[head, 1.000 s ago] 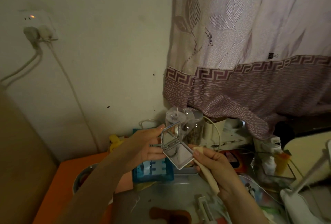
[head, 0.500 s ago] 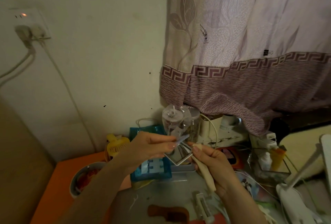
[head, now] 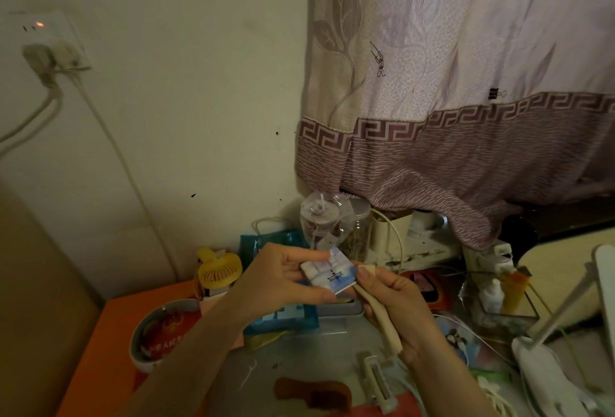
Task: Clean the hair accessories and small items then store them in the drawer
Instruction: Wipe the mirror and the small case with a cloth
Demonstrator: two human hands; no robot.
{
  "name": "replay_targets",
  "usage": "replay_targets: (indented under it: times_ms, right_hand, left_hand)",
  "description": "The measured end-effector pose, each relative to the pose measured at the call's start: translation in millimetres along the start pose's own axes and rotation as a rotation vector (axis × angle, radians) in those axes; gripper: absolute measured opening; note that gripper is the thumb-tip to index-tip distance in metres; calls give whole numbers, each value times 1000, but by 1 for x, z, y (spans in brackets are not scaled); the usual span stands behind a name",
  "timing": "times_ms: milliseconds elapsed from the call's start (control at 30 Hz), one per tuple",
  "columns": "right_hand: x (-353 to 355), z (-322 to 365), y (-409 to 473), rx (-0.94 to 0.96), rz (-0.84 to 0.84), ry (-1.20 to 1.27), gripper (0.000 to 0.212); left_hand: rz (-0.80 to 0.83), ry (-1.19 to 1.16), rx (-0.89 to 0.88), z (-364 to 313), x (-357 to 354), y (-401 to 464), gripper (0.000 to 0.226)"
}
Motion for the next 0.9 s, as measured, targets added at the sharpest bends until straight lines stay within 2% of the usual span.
replay_targets:
  times_ms: [167,300,367,433,533,633,733,900]
  right_hand:
    - [0,2,2,37,-13,9,35]
    - [0,-3,3,37,-19,57,77]
    - [1,-4,5,57,-27,71,84]
    - [-1,-3,6,71,-25,72,84]
    - [-2,-5,6,76,-9,51,73]
    - [-1,-2,5,64,-4,31,36]
    - [8,9,3,103,-61,-11,35]
    - [3,46,-6,349,-57,-169,20]
  left_hand:
    - [-73,6,-28,1,1,0,73]
    - [-124,-51,-11,4,2,2,78]
    - [-132,-114,55,9,2,3,74]
    - [-142,-181,99,13,2,2,59]
    - [-156,-271,124,17,2,2,43]
    - [-179,-294,131,20,6,1,37]
    - [-199,-295,123,22,13,1,35]
    - [-208,-306,123,19,17,-1,32]
Point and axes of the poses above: each hand's wrist, its own y-axis towards the middle knuckle, its own x-axis out of the back of the hand, z = x × y, the point moved 6 cm from there along y, towards the middle knuckle, and after that the axes turned 5 degrees about y, right-handed, at the moved point
